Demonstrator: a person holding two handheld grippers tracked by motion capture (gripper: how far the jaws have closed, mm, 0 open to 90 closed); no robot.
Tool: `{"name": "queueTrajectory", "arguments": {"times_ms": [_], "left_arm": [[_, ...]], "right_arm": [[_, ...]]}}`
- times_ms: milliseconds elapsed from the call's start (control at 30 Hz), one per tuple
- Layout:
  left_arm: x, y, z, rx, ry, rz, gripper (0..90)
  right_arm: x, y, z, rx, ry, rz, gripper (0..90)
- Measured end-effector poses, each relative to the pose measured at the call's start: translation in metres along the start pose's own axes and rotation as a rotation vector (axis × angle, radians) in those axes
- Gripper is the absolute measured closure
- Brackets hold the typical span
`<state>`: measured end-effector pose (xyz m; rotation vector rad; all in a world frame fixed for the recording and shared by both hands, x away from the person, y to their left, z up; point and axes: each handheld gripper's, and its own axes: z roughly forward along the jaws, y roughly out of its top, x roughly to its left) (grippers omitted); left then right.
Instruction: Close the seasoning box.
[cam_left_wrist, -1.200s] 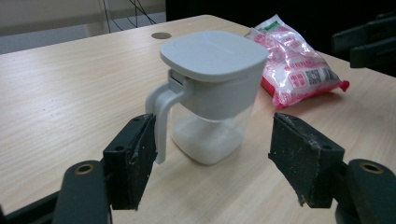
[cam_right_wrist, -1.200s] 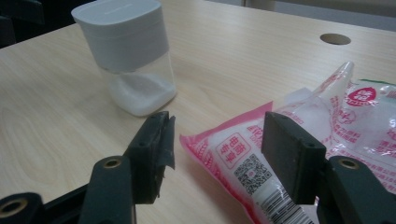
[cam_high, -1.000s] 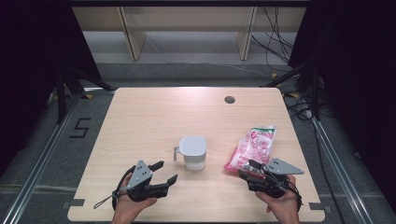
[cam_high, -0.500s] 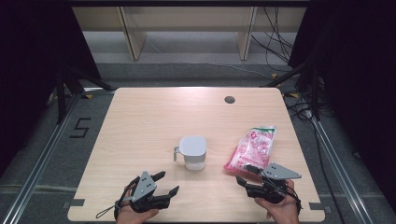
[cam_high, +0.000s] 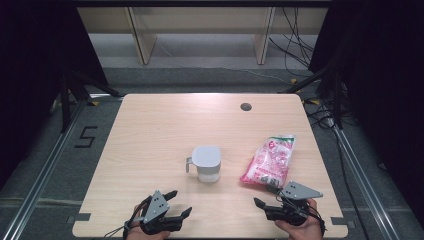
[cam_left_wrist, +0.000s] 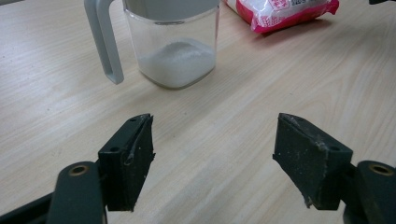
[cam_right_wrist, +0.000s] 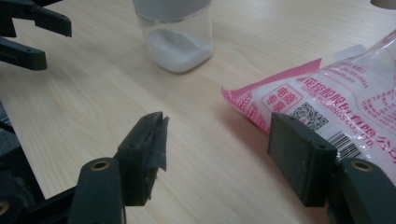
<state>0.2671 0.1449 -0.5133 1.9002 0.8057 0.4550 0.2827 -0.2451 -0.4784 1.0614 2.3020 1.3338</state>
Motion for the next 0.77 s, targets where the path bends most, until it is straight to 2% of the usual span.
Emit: {"name": "queueTrajectory", "arguments": {"times_ms": [67, 100, 167, 200, 233, 267, 300, 367, 400, 533, 567, 600, 633, 667, 700, 733, 767], "left_arm": [[0.0032, -0.0013, -0.0013, 0.02, 0.017, 0.022, 27.6], [0.0024, -0.002, -0.0007, 0.01, 0.017, -0.005, 27.6], [0.0026, -0.003, 0.0001, -0.004, 0.014, -0.024, 27.5], [0.004, -0.0033, -0.0001, 0.001, 0.011, -0.019, 27.5], [0.0051, -0.0033, -0.0012, 0.018, 0.023, -0.008, 27.4], [0.0046, -0.0037, -0.0006, 0.011, 0.014, -0.027, 27.3], [0.0052, -0.0039, -0.0001, 0.009, 0.007, -0.028, 27.3], [0.0048, -0.0041, -0.0002, 0.008, 0.013, -0.026, 27.3], [0.0049, -0.004, -0.0001, 0.008, 0.01, -0.027, 27.3], [0.0064, -0.0042, -0.0005, 0.008, 0.022, -0.025, 27.3], [0.0059, -0.0047, 0.0003, 0.0, 0.022, -0.042, 27.3], [0.0076, -0.0051, 0.0003, 0.001, 0.031, -0.028, 27.3], [0.0071, -0.005, 0.0002, -0.002, 0.032, -0.042, 27.3], [0.0075, -0.005, 0.0005, -0.006, 0.027, -0.043, 27.3], [0.0074, -0.005, 0.0004, -0.006, 0.029, -0.051, 27.3], [0.008, -0.0047, -0.0002, -0.001, 0.027, -0.047, 27.3], [0.0081, -0.0047, -0.0003, 0.0, 0.028, -0.048, 27.3]], "right_arm": [[-0.0022, -0.0012, -0.0007, -0.004, -0.021, -0.047, 36.8], [-0.0009, -0.0018, -0.0005, 0.001, -0.007, -0.026, 36.9], [-0.0004, -0.0029, -0.0013, 0.006, -0.011, -0.016, 36.8], [-0.0018, -0.003, -0.0007, 0.006, -0.001, -0.034, 36.8], [-0.0014, -0.0038, -0.0009, 0.009, -0.007, -0.026, 36.8], [-0.0015, -0.004, -0.0013, 0.019, -0.012, -0.034, 36.8], [-0.0014, -0.0044, -0.0002, 0.012, 0.002, -0.034, 36.7], [-0.0008, -0.0045, -0.0008, 0.011, -0.006, -0.032, 36.7], [-0.0025, -0.0043, -0.0011, 0.024, 0.008, -0.041, 36.7], [-0.0024, -0.0045, -0.0016, 0.017, -0.008, -0.043, 36.7], [-0.0017, -0.0043, -0.0021, 0.015, -0.003, -0.031, 36.7], [-0.0023, -0.0045, -0.0012, 0.007, -0.013, -0.038, 36.7], [-0.0002, -0.0048, -0.0026, 0.012, -0.005, -0.005, 36.7], [-0.0028, -0.0047, -0.0034, 0.016, -0.025, -0.043, 36.7], [-0.0039, -0.0047, -0.0027, 0.008, -0.019, -0.053, 36.7], [-0.0027, -0.0045, -0.0023, 0.012, -0.011, -0.028, 36.7], [-0.0026, -0.0045, -0.0029, 0.01, -0.019, -0.028, 36.7]]}}
